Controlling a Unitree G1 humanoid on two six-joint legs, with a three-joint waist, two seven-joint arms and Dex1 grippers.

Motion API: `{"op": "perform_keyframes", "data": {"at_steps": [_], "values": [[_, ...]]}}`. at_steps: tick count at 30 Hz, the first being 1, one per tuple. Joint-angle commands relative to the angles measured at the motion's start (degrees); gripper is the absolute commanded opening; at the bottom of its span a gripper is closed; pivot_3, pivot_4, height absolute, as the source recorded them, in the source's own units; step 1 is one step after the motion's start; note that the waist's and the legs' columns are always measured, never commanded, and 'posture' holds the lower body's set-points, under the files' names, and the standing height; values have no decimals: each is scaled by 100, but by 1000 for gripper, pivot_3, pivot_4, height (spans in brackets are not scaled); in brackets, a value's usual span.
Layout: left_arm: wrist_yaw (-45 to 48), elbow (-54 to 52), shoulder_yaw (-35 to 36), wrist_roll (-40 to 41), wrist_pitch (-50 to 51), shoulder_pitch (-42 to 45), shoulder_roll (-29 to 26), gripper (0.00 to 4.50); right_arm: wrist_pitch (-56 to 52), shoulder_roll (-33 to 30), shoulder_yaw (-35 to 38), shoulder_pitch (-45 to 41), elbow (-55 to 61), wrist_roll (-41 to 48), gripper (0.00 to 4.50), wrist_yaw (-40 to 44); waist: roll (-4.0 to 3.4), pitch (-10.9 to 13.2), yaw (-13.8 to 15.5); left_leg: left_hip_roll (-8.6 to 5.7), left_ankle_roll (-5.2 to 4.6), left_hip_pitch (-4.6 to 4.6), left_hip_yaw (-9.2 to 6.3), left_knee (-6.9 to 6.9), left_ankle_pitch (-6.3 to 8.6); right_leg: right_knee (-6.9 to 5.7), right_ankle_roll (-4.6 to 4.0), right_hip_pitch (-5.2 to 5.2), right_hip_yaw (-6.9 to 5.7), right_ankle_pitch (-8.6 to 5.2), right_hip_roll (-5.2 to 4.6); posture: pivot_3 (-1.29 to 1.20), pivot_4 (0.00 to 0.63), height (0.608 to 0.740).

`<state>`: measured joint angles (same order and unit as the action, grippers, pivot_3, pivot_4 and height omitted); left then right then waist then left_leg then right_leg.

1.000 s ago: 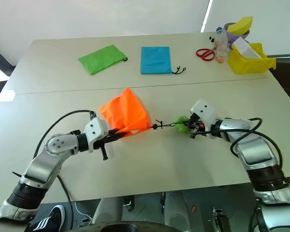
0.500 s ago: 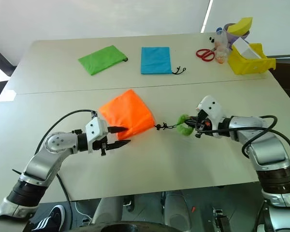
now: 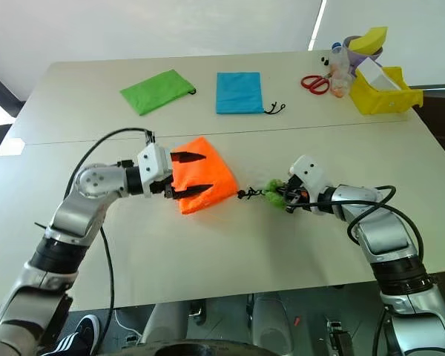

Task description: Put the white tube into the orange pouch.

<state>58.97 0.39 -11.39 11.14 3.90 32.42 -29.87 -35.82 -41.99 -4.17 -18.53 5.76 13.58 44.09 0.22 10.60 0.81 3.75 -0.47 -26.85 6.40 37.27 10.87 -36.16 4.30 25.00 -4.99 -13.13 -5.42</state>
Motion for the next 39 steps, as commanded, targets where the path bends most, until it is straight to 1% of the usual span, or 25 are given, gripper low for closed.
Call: {"op": "perform_keyframes", "data": {"at_steps": [1,6,9,14,18,20,22,25,27,35,38,39], "values": [[384,521,-336,-100,-332,385,260,3437,111,8,173,-165,-255,-172,0,-204,0,0,-2,-1,0,7,1,1,0,1,0,-8,0,0,0,0,150,736],[970,1969,-806,-410,-931,1121,794,3437,244,221,-13,-239,-328,-269,0,-253,1,0,-10,0,0,25,-3,13,1,3,7,-30,0,4,-2,0,150,736],[1441,2662,-971,-387,-783,1574,1114,3437,225,353,-69,-250,-285,-332,0,-316,1,0,-26,4,0,28,-10,13,0,0,7,-31,0,4,3,0,150,736],[1557,3942,-1216,-999,-1679,2252,1372,3437,272,377,-38,-261,-360,-474,0,-372,1,0,-51,5,-1,31,-16,11,0,0,7,-31,1,4,6,0,150,736],[1636,4812,-1525,-1610,-2449,2685,1443,3437,280,441,-42,-277,-368,-521,0,-411,2,0,-54,5,-1,30,-17,13,0,0,7,-31,1,4,5,0,150,736],[1569,5191,-1510,-1738,-2742,2896,1523,3437,280,470,-51,-279,-362,-547,0,-429,2,0,-61,5,-1,30,-17,14,0,0,7,-31,1,4,4,0,150,736],[1637,5436,-1375,-1672,-2792,3038,1651,3437,290,488,-62,-279,-353,-585,0,-448,3,0,-58,6,-1,30,-20,14,0,0,6,-31,1,5,4,0,150,736],[1646,5722,-1416,-1825,-3043,3132,1760,3437,292,526,-35,-276,-348,-604,0,-468,3,0,-73,6,-1,31,-21,14,0,0,6,-31,1,5,4,0,150,736],[1663,5846,-1329,-1780,-3065,3159,1866,3437,285,542,-30,-281,-333,-614,0,-470,3,0,-84,6,-1,31,-21,13,0,0,6,-31,0,5,4,0,150,736],[1463,5976,-1336,-2004,-3247,3185,2006,3437,300,532,-26,-287,-333,-654,0,-467,3,0,-128,6,-1,30,-22,14,0,0,6,-32,1,5,4,0,150,736],[1336,5997,-1346,-2086,-3227,3181,2029,2599,304,537,-33,-302,-344,-654,0,-457,3,0,-134,5,-2,30,-23,14,0,0,6,-33,1,5,3,0,150,736],[1322,5986,-1337,-2098,-3201,3165,2033,2110,303,537,-35,-301,-338,-653,0,-451,4,0,-137,5,-2,30,-23,14,0,0,6,-32,1,5,3,0,150,736]]}}
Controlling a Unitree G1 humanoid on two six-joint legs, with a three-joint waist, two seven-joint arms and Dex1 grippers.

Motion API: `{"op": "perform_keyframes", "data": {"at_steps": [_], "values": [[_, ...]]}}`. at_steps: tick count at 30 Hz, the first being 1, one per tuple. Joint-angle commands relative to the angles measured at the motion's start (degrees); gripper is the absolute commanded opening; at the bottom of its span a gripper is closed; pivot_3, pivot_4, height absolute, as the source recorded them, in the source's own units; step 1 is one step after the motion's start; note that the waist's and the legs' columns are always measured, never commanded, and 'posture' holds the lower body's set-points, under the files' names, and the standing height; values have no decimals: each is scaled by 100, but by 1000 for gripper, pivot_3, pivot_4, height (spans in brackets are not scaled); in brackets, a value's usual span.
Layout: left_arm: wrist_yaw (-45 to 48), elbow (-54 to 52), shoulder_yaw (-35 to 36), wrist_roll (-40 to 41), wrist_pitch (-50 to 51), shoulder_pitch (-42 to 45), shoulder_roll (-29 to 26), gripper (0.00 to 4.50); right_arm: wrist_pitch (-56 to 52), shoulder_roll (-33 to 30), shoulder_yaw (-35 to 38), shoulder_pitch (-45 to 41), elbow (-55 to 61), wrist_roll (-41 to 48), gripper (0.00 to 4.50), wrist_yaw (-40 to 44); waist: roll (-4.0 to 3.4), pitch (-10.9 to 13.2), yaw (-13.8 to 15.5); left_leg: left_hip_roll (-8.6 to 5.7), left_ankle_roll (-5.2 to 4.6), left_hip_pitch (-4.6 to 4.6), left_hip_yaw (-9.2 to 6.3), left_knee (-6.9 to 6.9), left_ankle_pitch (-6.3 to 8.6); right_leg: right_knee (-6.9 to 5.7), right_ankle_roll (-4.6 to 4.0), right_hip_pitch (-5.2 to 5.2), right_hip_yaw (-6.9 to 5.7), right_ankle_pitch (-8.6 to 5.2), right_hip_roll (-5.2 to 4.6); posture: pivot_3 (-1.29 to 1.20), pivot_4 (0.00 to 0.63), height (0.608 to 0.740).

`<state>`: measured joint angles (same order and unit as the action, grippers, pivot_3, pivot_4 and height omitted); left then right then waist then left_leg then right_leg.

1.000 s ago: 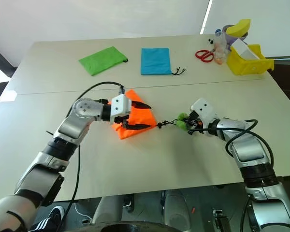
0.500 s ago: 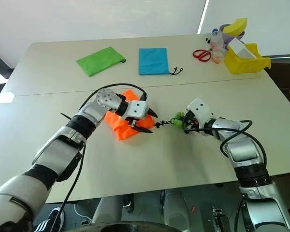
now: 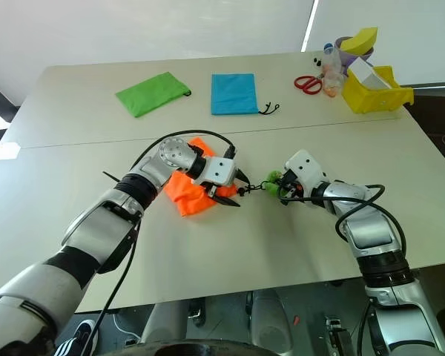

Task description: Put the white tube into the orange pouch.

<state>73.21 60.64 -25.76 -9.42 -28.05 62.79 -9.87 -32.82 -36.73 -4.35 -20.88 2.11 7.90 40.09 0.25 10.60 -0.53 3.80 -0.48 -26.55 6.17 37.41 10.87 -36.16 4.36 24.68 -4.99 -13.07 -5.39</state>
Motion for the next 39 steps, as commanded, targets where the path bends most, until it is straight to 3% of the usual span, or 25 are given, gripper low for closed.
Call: {"op": "perform_keyframes", "data": {"at_steps": [1,2,19,20,22,32,39], "values": [[-130,-50,103,-65,30,116,34,1545,3,13,-17,-66,31,-83,0,-48,0,0,-6,0,0,0,0,0,0,0,0,0,0,0,0,0,150,736],[-170,-64,101,-87,81,106,35,1045,4,7,-18,-64,38,-84,0,-38,0,0,-7,0,0,0,0,0,0,0,0,0,0,0,0,0,150,736],[-168,94,161,-172,-104,177,57,1045,-15,13,-13,-122,50,-87,0,-5,0,0,-8,0,0,0,-1,-1,0,0,0,0,0,0,0,0,150,736],[-217,81,140,-213,-186,148,35,536,-29,19,-9,-126,54,-77,0,-5,0,0,-8,0,0,1,-1,-1,0,0,0,0,0,0,0,0,150,736],[-258,68,122,-255,-239,114,17,242,-47,21,-12,-129,69,-73,0,-3,0,0,-9,0,0,0,-1,-1,0,0,0,1,0,0,0,0,150,736],[496,-201,600,354,724,119,4,242,-83,19,246,-290,-146,51,0,-36,0,0,-12,0,0,-2,0,-1,0,-1,0,4,0,0,0,0,150,736],[1339,-1358,505,433,1518,-192,-641,242,-6,-52,402,-533,-653,-139,0,-402,0,0,-16,-1,0,-5,4,-12,0,-1,0,10,0,0,1,0,150,736]]}}
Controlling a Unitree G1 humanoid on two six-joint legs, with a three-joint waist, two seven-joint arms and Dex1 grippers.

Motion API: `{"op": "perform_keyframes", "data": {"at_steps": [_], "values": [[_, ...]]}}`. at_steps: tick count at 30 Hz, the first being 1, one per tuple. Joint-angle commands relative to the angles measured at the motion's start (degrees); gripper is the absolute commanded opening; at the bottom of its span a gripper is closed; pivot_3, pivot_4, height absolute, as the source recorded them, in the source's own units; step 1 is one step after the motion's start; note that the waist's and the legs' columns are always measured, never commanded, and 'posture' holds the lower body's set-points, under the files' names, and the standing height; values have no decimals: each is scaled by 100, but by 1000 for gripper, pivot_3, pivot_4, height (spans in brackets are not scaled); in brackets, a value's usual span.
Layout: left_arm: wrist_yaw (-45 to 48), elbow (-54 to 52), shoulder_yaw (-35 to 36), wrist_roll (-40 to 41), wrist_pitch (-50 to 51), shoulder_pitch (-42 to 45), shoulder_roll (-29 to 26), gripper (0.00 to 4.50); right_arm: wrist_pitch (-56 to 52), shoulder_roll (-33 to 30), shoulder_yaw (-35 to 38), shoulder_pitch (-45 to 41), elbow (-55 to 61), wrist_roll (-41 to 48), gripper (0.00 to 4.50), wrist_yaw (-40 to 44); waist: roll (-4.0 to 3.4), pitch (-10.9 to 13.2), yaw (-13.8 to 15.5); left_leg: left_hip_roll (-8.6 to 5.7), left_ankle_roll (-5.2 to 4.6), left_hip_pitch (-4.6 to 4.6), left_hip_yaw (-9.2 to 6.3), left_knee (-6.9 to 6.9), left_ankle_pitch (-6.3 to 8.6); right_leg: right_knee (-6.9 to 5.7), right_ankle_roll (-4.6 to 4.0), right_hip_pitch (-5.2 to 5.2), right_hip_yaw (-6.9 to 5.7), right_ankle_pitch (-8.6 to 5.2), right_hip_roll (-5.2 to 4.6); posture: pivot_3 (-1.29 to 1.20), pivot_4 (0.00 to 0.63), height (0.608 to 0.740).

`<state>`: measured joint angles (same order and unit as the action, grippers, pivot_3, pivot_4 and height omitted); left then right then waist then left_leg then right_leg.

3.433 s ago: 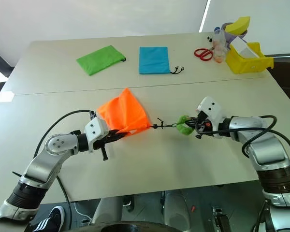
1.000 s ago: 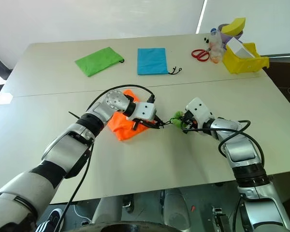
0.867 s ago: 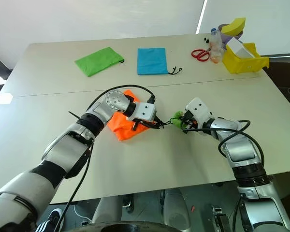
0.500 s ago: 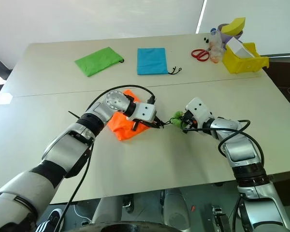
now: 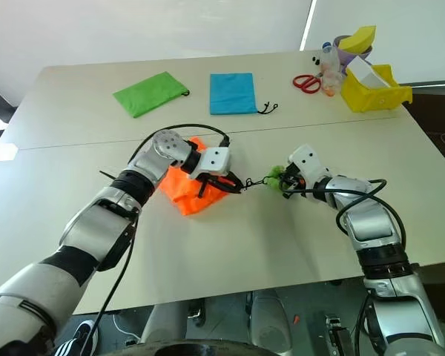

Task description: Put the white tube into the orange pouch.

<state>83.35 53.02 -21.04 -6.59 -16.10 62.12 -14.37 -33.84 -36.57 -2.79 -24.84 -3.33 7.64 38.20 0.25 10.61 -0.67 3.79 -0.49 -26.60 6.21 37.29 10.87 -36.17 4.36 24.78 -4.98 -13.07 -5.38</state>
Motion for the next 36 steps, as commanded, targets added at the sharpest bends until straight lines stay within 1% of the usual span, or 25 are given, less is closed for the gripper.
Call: {"op": "perform_keyframes", "data": {"at_steps": [1,11,15,19,21,23,25,26,27,28,30,32,33,34,36], "values": [[439,-877,-10,143,520,-232,-321,242,128,-70,238,-167,-160,-151,0,-262,0,0,-2,0,0,1,0,-1,0,0,0,-1,0,0,0,0,150,736],[890,-3403,-22,475,1624,-1366,-1479,242,394,-133,225,-407,-651,-350,0,-561,-2,0,-11,1,0,3,2,1,0,-2,0,-2,5,0,0,0,150,736],[915,-3934,-97,571,1605,-1738,-2141,242,470,-145,202,-456,-748,-368,0,-538,-3,0,-13,2,0,4,2,-3,-1,-4,0,0,5,0,1,0,150,736],[915,-4346,-87,902,1757,-2068,-2666,242,510,-175,163,-493,-807,-367,0,-528,-5,0,-23,2,0,6,4,-2,0,-4,-1,0,6,0,1,0,150,736],[886,-4386,11,954,1625,-2171,-2728,242,534,-176,150,-505,-842,-380,0,-524,-5,0,-22,2,0,7,6,-4,0,-4,-1,1,8,-1,0,0,150,736],[734,-4325,97,999,1536,-2180,-2644,242,561,-159,120,-524,-874,-401,0,-506,-5,0,6,3,1,8,5,-3,0,-4,-1,-1,8,-1,0,0,150,736],[579,-4275,128,1103,1822,-2122,-2480,242,547,-103,94,-545,-868,-386,0,-454,-5,0,5,2,1,7,6,-1,0,-4,-1,-1,7,-1,-3,0,150,736],[524,-4261,144,1139,1856,-2116,-2412,1042,547,-85,71,-542,-848,-392,0,-423,-5,0,3,1,1,7,7,2,0,-4,-1,-2,8,0,-4,0,150,736],[522,-4300,152,1210,2020,-2131,-2367,1270,531,-59,46,-524,-793,-400,0,-401,-5,0,-2,1,1,6,7,5,0,-4,-1,-3,8,0,-4,0,150,736],[599,-4389,156,1338,2280,-2153,-2352,1652,518,-30,49,-507,-738,-400,0,-398,-5,0,-7,1,0,6,7,5,0,-4,-1,-3,8,0,-3,0,150,736],[450,-4540,262,1503,2475,-2231,-2243,2614,400,46,145,-506,-643,-256,0,-338,-5,0,-13,1,0,6,7,3,-1,-5,0,-2,8,0,-1,0,150,736],[317,-4698,356,1676,2803,-2273,-2191,3542,285,88,217,-452,-487,-33,747,-124,-5,0,-17,2,0,7,7,-3,-1,-5,1,-1,8,0,2,0,150,736],[271,-4731,422,1727,2688,-2305,-2158,4043,252,98,216,-417,-417,-2,1064,-92,-5,0,-17,2,0,7,7,-4,-1,-5,3,0,8,1,4,0,150,736],[241,-4765,479,1805,2737,-2326,-2131,4487,232,99,199,-383,-371,-14,1595,-90,-5,0,-16,3,0,7,7,-4,-1,-7,13,-1,8,6,6,0,150,736],[179,-4778,597,1959,2782,-2339,-2099,4500,219,90,131,-330,-304,-63,2546,-70,-5,0,-10,3,0,7,7,-4,-2,-8,15,-1,8,7,7,0,150,736]]}}
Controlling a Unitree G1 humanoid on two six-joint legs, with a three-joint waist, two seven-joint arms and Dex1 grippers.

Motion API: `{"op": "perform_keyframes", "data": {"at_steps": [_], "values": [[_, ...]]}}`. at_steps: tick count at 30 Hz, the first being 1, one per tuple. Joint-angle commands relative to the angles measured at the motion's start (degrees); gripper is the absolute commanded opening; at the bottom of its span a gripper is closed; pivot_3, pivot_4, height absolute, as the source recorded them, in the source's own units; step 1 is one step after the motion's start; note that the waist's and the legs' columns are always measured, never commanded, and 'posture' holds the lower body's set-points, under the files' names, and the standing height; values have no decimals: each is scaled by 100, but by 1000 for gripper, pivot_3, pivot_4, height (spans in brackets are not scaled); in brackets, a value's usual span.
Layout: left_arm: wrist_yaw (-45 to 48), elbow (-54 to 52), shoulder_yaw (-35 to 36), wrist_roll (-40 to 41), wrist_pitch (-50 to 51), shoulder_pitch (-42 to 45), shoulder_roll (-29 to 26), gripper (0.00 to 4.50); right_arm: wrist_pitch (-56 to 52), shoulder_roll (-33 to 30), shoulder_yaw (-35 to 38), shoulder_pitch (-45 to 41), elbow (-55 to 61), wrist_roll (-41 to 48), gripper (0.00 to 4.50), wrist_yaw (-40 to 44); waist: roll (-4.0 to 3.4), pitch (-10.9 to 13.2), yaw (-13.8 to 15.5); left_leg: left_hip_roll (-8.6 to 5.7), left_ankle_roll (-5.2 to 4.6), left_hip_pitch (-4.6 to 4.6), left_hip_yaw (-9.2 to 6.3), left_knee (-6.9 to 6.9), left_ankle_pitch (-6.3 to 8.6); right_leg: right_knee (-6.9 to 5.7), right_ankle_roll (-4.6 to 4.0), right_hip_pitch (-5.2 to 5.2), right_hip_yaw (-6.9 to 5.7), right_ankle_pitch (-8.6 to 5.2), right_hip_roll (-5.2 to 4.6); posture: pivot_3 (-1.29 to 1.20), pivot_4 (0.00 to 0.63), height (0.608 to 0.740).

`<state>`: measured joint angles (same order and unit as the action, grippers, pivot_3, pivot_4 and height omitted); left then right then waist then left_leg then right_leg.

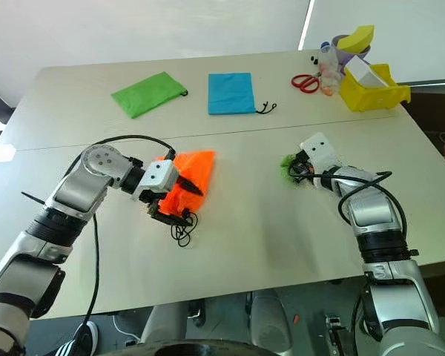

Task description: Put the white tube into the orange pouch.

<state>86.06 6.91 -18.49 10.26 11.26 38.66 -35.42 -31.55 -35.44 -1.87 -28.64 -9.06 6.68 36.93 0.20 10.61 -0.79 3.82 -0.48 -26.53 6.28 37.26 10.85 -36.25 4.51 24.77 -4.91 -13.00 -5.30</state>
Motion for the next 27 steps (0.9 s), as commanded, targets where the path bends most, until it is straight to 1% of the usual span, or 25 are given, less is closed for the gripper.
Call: {"op": "perform_keyframes", "data": {"at_steps": [1,2,3,9,19,21,23,25,27], "values": [[-129,-163,394,347,76,5,23,4500,-9,-28,18,62,289,18,3132,67,0,0,2,0,0,0,0,1,0,0,-2,0,0,-1,0,0,150,736],[-172,-158,454,429,158,11,39,4500,-27,-17,18,65,309,40,3580,87,0,0,7,0,1,0,0,2,0,0,-7,0,0,-4,-1,0,150,736],[-251,-116,583,511,144,47,59,4500,37,-35,-11,86,394,51,4122,162,0,0,9,0,1,0,-1,5,0,0,-13,-1,0,-7,-1,0,150,736],[-539,-17,1059,901,548,174,48,4500,-94,26,172,74,586,261,4122,256,0,0,4,0,1,2,-5,10,0,-1,-14,-4,0,-7,-3,0,150,736],[-786,68,1275,990,589,195,74,4500,-120,22,124,3,483,183,4122,128,0,0,10,-1,1,1,1,8,0,0,-13,-4,0,-7,-4,0,150,736],[-876,109,1381,1070,654,229,93,4500,-95,-31,142,90,654,299,4122,310,0,0,6,-1,1,2,0,7,0,0,-13,-4,0,-7,-3,0,150,736],[-1084,222,1529,1132,724,233,111,4500,-236,-101,208,237,1014,622,4122,680,0,0,9,-1,1,1,-1,7,0,0,-13,-3,0,-7,-3,0,150,736],[-1177,237,1637,1190,796,142,78,4500,-524,-309,200,368,1318,860,4122,1051,0,0,10,0,1,1,-3,5,0,-1,-12,-3,0,-6,-3,0,150,736],[-1255,148,1709,1267,927,12,44,4500,-585,-669,39,512,1551,801,4122,1348,0,0,20,-1,1,0,-3,4,0,0,-8,-3,0,-4,-4,0,150,736]]}}
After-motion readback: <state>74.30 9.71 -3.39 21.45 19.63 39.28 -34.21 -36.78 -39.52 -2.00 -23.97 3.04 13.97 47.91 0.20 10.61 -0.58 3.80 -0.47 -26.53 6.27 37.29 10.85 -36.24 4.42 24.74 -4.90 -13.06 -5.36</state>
